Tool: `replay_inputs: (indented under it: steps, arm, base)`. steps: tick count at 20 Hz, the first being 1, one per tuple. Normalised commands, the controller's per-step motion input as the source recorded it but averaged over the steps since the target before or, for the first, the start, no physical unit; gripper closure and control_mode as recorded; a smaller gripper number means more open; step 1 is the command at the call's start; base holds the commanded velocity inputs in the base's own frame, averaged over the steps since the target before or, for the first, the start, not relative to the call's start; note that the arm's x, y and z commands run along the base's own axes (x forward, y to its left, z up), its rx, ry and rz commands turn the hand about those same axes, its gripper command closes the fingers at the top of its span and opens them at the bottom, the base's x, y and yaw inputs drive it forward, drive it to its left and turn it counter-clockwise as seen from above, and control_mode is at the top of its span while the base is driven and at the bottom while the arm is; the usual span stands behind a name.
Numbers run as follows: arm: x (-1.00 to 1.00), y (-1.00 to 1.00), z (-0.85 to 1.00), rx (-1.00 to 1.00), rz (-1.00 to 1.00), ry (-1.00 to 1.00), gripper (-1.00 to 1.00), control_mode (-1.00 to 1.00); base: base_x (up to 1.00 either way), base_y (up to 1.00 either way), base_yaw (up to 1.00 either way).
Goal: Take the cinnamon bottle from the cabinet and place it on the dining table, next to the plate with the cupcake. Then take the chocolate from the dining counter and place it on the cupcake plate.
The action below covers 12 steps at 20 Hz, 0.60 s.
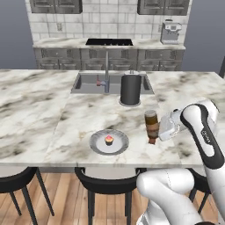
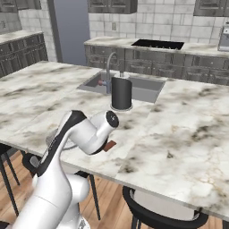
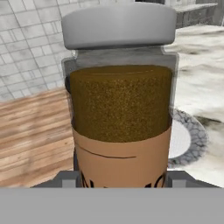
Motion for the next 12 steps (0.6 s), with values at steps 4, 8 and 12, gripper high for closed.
replay_inputs:
  steps: [4, 8, 12]
  arm:
    - [0.25, 0.00, -0.11, 0.00, 0.14, -0.01, 1.00, -1.00]
    - [0.24, 0.00, -0.16, 0.00, 0.10, 0.01, 1.00, -1.00]
    - [0.21, -0.05, -0.20, 0.00, 0.05, 0.01, 1.00, -1.00]
  base:
    - [0.00, 0.00, 0.00]
    - [0.00, 0.00, 0.00]
    - [0.00, 0.00, 0.00]
